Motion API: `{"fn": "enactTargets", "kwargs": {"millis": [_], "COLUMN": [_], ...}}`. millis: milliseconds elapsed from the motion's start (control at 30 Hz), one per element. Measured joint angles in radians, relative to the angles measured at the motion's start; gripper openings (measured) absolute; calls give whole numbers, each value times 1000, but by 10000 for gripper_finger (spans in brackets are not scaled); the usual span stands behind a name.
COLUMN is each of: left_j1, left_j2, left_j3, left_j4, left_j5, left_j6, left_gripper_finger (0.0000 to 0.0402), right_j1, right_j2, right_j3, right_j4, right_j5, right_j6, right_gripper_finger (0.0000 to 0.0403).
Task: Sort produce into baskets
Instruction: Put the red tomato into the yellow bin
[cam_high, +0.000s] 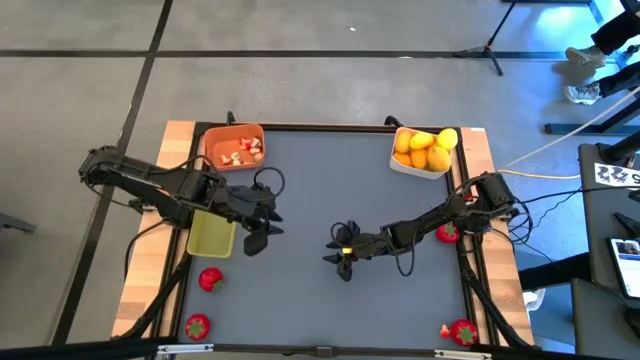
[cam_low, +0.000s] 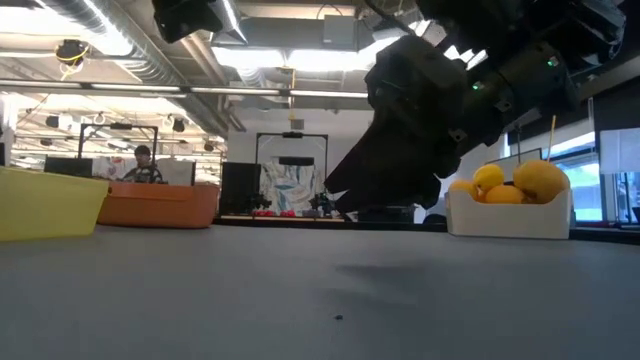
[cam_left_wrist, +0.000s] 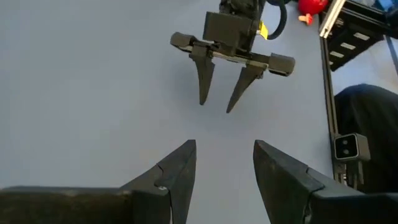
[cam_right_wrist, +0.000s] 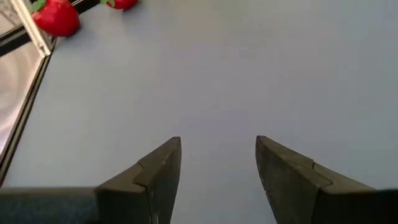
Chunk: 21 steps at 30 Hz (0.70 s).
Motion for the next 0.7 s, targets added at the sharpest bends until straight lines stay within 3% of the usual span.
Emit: {"fn": "enactTargets", "kwargs": {"millis": [167, 500, 700], "left_j1": [-27, -34, -35], "left_j2": [0, 0, 0], "left_j3": [0, 0, -1], "left_j4": [14, 11, 11], "left_j5": [3, -11, 17], "left_j6": [-13, -15, -86], "left_gripper_finger": [167, 301, 334], "right_j1": [40, 64, 64], "right_j2": [0, 0, 0], "right_j3": [0, 0, 0], "right_j4": [-1, -1, 0], "right_j5": [58, 103, 103], "right_j6": [-34, -49, -48], "right_gripper_finger": [207, 207, 207]}}
